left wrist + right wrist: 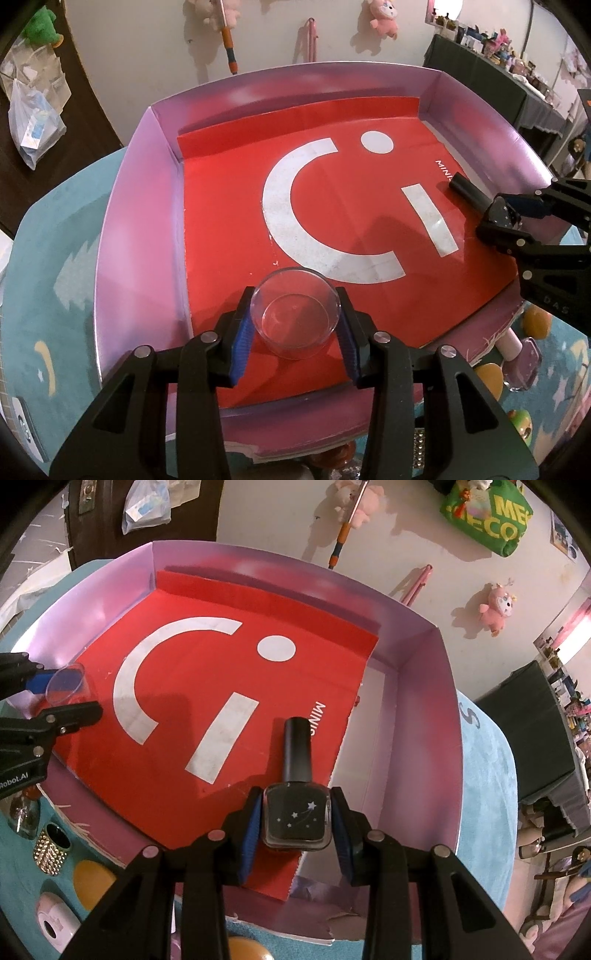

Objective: Organize rigid objects
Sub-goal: 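Carry the glass cup and black nail polish into the pink box and release both, then lift both tools out of the box and move back toward the remaining objects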

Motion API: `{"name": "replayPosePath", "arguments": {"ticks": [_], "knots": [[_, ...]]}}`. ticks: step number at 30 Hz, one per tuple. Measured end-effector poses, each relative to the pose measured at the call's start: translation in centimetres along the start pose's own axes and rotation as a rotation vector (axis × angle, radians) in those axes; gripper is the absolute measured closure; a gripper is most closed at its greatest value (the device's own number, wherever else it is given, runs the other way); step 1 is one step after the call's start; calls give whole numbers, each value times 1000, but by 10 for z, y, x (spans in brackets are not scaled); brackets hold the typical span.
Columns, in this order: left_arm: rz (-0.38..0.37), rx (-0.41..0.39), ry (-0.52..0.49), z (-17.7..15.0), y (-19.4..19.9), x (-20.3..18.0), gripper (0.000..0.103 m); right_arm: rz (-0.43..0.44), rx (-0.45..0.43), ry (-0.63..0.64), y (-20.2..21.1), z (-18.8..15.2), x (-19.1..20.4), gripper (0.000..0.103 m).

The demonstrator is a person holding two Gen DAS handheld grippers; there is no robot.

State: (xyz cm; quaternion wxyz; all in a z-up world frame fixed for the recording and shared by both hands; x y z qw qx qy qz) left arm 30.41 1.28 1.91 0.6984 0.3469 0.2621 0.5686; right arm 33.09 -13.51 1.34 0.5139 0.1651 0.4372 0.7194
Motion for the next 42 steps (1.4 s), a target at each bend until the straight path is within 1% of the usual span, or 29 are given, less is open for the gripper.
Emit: {"name": "replayPosePath", "arguments": {"ticks": [1,3,8,12,16,17,19,20,22,25,26,27,28,29,30,31,32,34,35,36,38,39,42], "knots": [[-1,0,-1,0,-1,0,63,0,0,0,0,0,-1,66],[-8,-1,1,-1,1,0,57,0,1,0,-1,0,-1,66],[-16,-16,-4,-3,2,-2,52,-1,-1,1,0,1,-1,66],[-22,-31,11,-2,7,-2,49,3,-3,-1,0,-1,-1,66],[-25,-78,18,1,20,-2,43,13,-4,-9,2,-2,0,64],[-25,-92,20,3,23,-3,41,13,-8,-8,4,-2,1,62],[-19,-118,29,3,32,-3,33,14,-23,-8,10,-1,2,58],[-12,-133,37,6,34,-3,27,12,-27,-9,12,0,2,50],[-8,-170,50,7,47,-2,26,3,-49,-9,21,1,0,40],[-13,-219,69,7,69,-4,26,11,-90,-37,43,3,-4,39],[-13,-238,75,6,77,-5,25,16,-100,-48,48,3,-7,39],[-13,-253,79,5,84,-3,22,21,-123,-70,59,3,-10,38],[-10,-277,81,3,94,-5,20,24,-140,-83,67,4,-10,34],[-1,-299,81,0,103,-7,15,36,-173,-102,82,2,-12,28],[7,-316,81,-2,111,-8,14,42,-188,-111,88,3,-12,24],[13,-333,79,-4,119,-10,13,51,-220,-128,104,0,-12,18],[20,-352,75,-7,128,-12,13,54,-244,-137,115,-2,-12,14],[31,-385,74,-14,146,-18,13,62,-279,-148,133,-5,-9,12],[34,-405,73,-19,156,-21,12,66,-303,-163,147,-9,-8,9],[39,-425,76,-23,164,-23,8,69,-319,-169,156,-11,-7,7],[44,-462,83,-33,179,-27,5,72,-363,-173,175,-19,-2,0],[44,-486,88,-39,187,-30,5,66,-395,-177,189,-26,1,0],[40,-535,105,-58,204,-36,4,47,-453,-195,213,-43,7,0]]}}
Point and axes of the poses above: each gripper's, at about its wrist camera, not at the fingertips, and y roughly against the way its jaws point, x to its left, z to its top, the point moved 3 cm from there along -y, roughly the way its jaws point, and after that the axes turned 10 degrees about -x, right-handed, at the moved point
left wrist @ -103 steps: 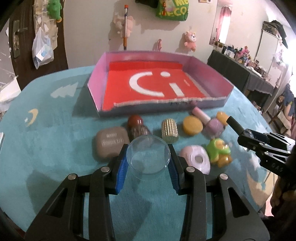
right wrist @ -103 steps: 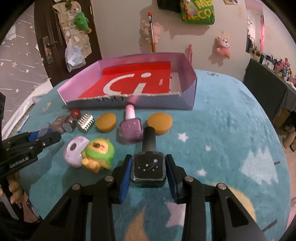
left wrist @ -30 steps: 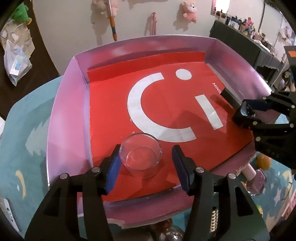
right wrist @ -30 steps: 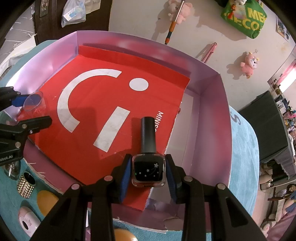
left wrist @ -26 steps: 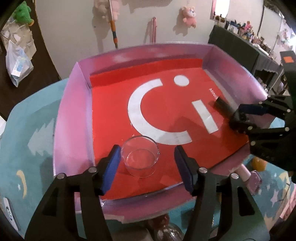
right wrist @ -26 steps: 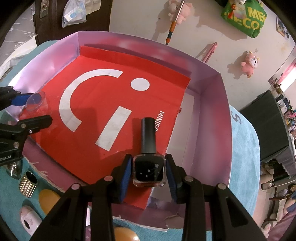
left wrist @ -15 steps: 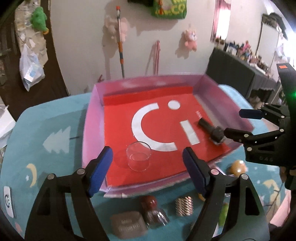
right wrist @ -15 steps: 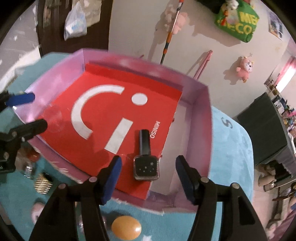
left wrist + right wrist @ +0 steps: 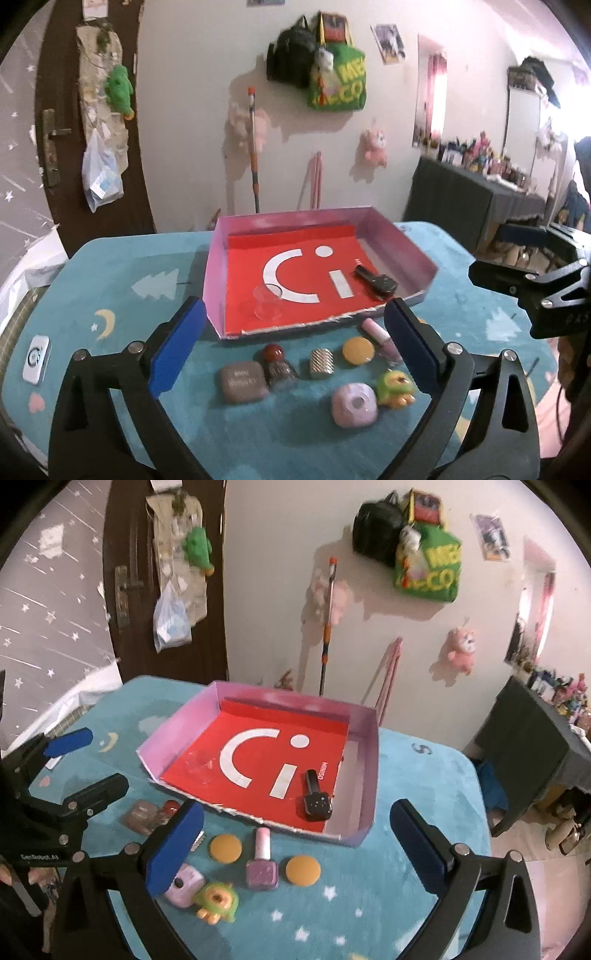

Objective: Organize rigid objects
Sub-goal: 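Lift both tools out of the box and move back toward the remaining objects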

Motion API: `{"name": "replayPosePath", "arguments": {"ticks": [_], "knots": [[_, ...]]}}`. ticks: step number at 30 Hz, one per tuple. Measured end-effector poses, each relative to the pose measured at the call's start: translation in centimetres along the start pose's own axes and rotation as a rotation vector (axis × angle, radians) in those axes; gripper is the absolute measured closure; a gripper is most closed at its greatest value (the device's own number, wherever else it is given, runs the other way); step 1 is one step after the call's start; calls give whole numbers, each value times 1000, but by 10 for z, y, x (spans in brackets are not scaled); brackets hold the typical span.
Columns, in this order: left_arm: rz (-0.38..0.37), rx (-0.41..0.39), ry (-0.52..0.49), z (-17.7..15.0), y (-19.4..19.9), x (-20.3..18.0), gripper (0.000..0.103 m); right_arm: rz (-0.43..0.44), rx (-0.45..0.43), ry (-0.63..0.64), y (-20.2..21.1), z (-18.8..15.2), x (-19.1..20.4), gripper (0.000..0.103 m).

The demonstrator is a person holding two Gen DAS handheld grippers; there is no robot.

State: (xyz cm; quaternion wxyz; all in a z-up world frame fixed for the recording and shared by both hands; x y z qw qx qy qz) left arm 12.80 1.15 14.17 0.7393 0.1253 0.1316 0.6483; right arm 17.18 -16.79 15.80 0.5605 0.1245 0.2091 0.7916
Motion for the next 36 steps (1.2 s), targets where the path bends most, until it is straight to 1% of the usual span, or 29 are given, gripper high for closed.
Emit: {"name": "replayPosePath", "arguments": {"ticks": [3,6,9,13,15,18,21,24,27,32,36], "knots": [[-21,-25,40,-13,20,-2,3,-19,-39,-19,23,-13,4,0],[-9,-33,56,-29,30,-6,3,-33,-58,-23,39,-33,9,0],[-2,-36,47,-46,35,-10,3,-43,-57,-33,45,-53,12,0],[23,-26,68,-71,35,-9,3,-45,-72,-77,48,-82,15,0],[20,-17,69,-83,32,-10,3,-36,-68,-107,43,-100,16,0],[21,9,63,-97,26,-13,3,-47,-42,-125,35,-120,15,0],[24,25,53,-108,21,-16,3,-51,-29,-156,29,-135,13,0],[14,50,68,-121,15,-18,3,-74,-15,-166,24,-145,13,0],[14,79,75,-128,9,-17,3,-73,-2,-179,20,-153,12,0],[18,105,90,-135,4,-15,3,-88,26,-172,12,-163,12,0],[13,131,104,-140,-1,-13,3,-83,48,-191,6,-171,11,0]]}}
Point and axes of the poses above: each gripper's, at about its wrist camera, not at the fingertips, and y roughly against the way its jaws point, x to its left, z to its top, the point moved 3 cm from there along -y, roughly the way its jaws point, and after that the axes turned 10 degrees about -x, right-handed, at the moved point
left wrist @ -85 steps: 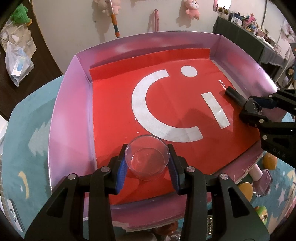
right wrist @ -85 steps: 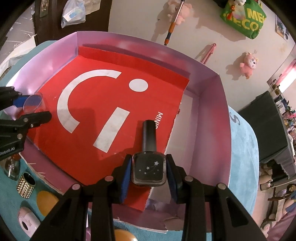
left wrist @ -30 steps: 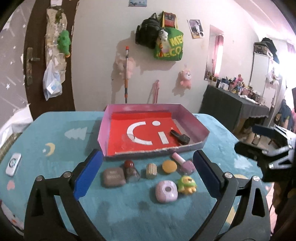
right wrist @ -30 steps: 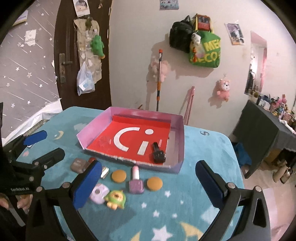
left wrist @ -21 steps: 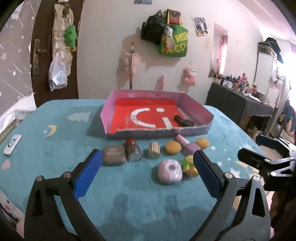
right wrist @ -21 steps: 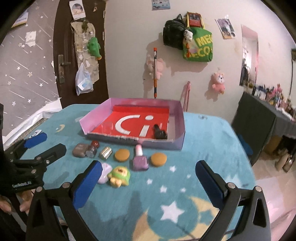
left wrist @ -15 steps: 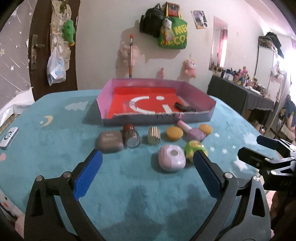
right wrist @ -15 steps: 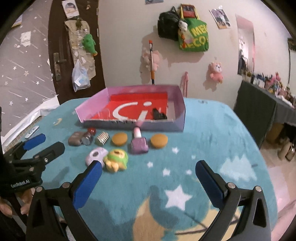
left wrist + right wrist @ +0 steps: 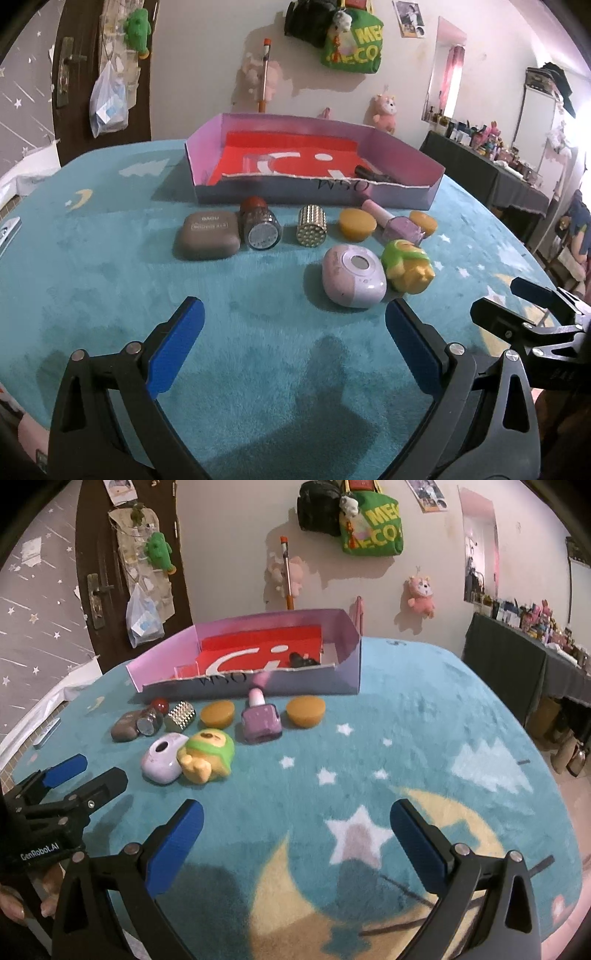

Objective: Organize rigid objects
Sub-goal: 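Lift both tools out of the box and move back toward the remaining objects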

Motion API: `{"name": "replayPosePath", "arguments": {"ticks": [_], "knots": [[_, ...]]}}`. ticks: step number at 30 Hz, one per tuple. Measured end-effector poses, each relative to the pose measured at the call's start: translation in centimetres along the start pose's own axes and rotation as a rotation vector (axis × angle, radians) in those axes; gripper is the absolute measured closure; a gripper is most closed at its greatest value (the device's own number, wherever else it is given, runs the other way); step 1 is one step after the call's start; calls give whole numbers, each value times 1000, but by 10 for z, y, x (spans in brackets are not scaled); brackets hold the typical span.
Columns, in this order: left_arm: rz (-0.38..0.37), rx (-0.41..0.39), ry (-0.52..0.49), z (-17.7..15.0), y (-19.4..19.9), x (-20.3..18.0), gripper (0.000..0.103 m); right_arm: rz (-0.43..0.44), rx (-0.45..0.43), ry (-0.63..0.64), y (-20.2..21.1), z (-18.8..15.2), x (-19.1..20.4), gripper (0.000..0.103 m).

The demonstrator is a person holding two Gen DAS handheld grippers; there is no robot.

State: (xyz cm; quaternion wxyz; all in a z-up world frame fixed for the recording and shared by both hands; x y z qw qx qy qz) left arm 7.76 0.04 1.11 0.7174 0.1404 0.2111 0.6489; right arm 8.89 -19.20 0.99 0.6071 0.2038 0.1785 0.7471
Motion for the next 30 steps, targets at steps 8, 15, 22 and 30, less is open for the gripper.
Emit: {"name": "replayPosePath", "arguments": {"ticks": [8,15,22,30], "knots": [[2,40,-2,-7,-8,1,3,-7,24,-13,-9,-8,-3,0],[-11,49,-6,-5,-8,0,3,-7,33,-20,-13,-8,-5,0],[-30,76,-23,10,-15,-1,3,7,41,-22,-19,2,-5,0],[-79,145,-46,20,-31,-6,3,102,97,-40,-33,18,-4,0]]}}
Point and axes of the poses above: each gripper's, at about its wrist camera, not at the fingertips, and y roughly against the way its jaws point, x to its left, z to its top, the point moved 3 cm from there along -y, roughly the way its jaws point, and after that the axes turned 10 degrees about -x, right-handed, at the moved point
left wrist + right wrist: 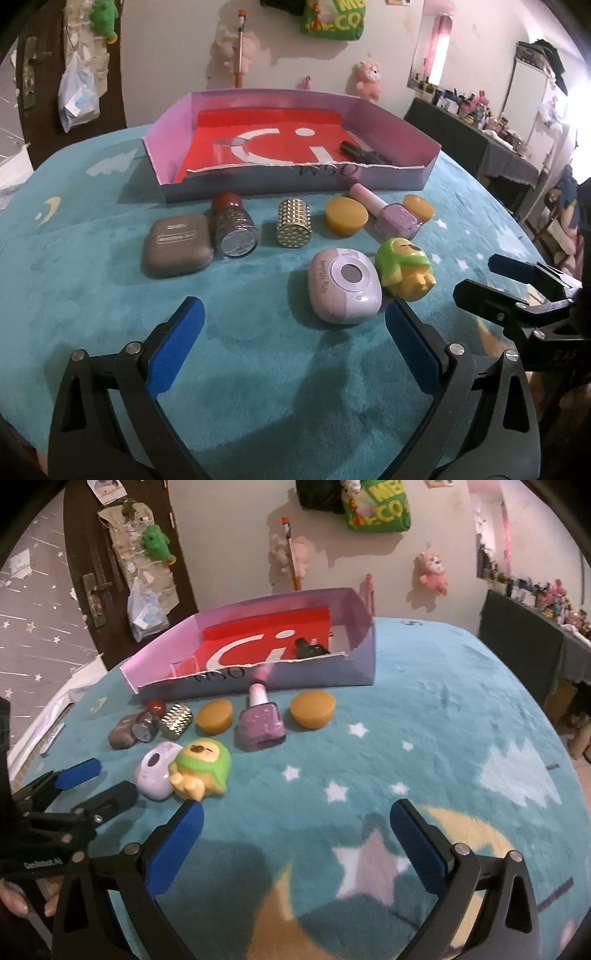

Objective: Organize rigid objects
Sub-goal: 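Lift both tools out of the box and move back toward the remaining objects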

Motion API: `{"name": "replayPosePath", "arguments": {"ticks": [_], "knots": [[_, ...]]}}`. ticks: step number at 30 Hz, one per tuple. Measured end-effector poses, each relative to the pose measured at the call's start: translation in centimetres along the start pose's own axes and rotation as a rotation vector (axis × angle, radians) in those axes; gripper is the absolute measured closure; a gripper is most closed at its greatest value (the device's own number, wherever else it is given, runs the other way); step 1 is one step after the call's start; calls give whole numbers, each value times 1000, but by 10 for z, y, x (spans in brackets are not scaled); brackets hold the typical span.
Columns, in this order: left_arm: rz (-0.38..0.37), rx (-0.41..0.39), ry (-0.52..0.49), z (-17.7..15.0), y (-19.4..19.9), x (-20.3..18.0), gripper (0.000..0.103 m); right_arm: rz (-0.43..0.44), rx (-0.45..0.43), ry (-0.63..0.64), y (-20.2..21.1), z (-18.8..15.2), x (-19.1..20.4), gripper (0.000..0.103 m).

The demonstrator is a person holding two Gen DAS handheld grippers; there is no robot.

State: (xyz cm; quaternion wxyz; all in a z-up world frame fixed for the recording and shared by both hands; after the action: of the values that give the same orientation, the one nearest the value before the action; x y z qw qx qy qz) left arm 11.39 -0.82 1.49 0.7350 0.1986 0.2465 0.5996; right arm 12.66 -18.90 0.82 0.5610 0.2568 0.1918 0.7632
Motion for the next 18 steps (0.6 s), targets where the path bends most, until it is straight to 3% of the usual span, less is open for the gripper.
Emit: {"name": "replayPosePath", "arguments": {"ticks": [6,18], "knots": [[-30,55,-14,3,-14,-5,3,37,21,6,-7,8,2,0],[9,91,-37,2,-26,3,3,39,37,-22,-11,10,-4,0]]}}
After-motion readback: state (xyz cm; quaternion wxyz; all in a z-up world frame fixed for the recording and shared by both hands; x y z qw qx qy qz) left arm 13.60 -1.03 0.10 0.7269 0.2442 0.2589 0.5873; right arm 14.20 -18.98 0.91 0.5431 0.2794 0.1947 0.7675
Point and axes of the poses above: each gripper's, at about its wrist camera, not at the fingertips, and y roughly against the way its jaws point, x to its left, z to its top, the point moved 3 cm from there along -y, roughly the way its jaws point, and after that the axes turned 10 degrees about -x, right-handed, at the moved point
